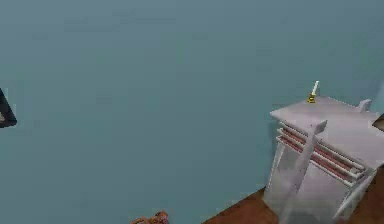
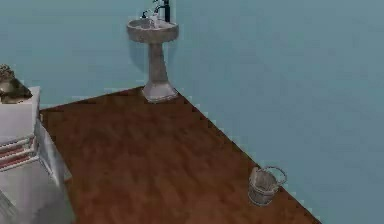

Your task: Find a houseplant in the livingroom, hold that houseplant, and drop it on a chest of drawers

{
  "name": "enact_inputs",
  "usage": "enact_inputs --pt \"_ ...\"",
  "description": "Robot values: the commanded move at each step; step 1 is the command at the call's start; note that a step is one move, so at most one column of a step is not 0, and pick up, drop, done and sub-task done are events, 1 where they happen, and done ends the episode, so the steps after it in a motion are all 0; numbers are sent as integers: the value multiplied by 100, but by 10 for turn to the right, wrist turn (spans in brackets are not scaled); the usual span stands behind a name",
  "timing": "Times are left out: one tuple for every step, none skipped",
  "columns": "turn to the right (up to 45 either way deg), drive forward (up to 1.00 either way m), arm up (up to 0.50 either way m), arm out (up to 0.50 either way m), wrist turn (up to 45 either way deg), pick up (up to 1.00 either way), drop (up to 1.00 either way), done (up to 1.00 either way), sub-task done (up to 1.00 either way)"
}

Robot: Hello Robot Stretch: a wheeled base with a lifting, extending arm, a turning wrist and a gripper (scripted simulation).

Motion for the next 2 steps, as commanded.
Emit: enact_inputs --pt "-450 0 0 0 0 0 0 0 0" --pt "-450 0 0 0 0 0 0 0 0"
